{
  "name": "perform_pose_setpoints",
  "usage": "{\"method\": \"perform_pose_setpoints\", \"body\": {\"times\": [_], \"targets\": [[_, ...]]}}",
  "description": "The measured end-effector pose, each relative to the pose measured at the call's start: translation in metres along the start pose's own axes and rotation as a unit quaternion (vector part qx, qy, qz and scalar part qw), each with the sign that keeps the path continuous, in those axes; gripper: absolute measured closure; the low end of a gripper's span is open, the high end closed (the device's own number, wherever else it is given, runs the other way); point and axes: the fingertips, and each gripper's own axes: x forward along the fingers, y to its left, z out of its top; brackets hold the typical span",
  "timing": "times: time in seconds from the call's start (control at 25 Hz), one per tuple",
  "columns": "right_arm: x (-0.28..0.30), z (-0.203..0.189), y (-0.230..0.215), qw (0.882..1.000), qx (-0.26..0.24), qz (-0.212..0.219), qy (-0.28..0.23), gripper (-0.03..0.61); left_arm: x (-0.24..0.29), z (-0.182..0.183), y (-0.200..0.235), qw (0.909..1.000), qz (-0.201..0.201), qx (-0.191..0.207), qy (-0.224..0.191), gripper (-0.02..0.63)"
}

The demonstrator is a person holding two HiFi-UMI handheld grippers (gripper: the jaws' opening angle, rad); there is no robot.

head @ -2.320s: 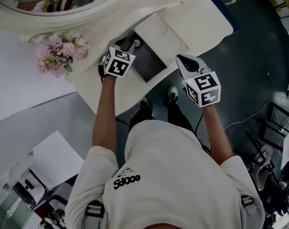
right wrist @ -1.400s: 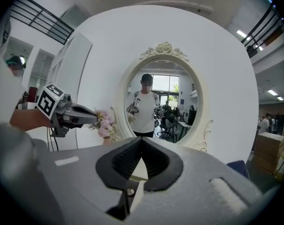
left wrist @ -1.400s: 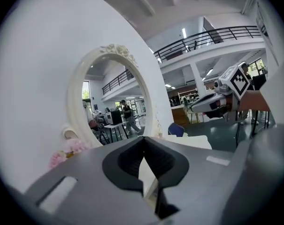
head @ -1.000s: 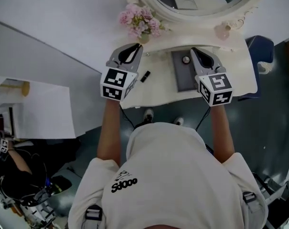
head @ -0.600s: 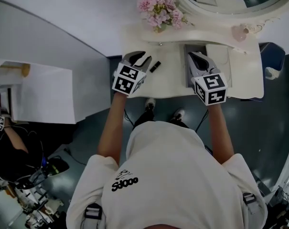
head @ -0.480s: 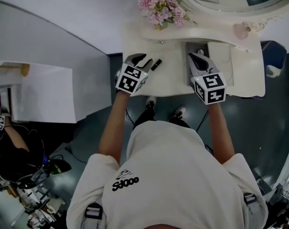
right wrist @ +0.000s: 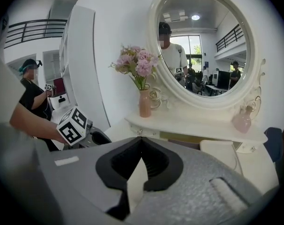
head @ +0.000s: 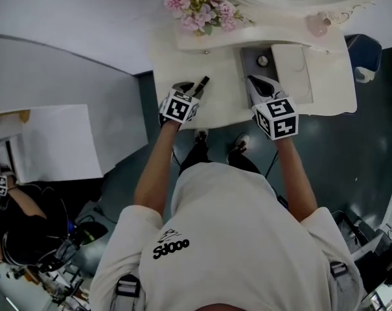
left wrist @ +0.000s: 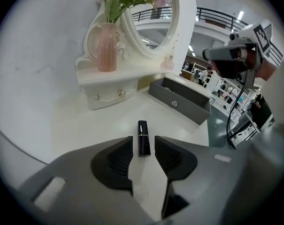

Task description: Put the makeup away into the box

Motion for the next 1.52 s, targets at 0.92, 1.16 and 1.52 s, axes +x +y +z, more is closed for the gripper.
{"method": "perform_pose_setpoints", "body": {"times": [0.92, 1.16, 1.52], "targets": [[-0.062, -0.012, -0.032, 0.998, 0.025, -0.062, -0.02, 0.577, -0.003, 0.037, -0.017, 0.9968, 0.015, 0.071, -0.032, 0.503], [-0.08, -0.011, -0.046, 0.995, 0.034, -0.084, -0.036, 0.577, -0.015, 0.092, -0.033, 0.992, 0.001, 0.089, -0.09, 0.503], [-0.11, -0.039, -0.067, 0.986, 0.078, -0.141, -0.041, 0.577, 0.02, 0.141, -0.091, 0.9774, -0.067, 0.192, -0.057, 0.503]]}}
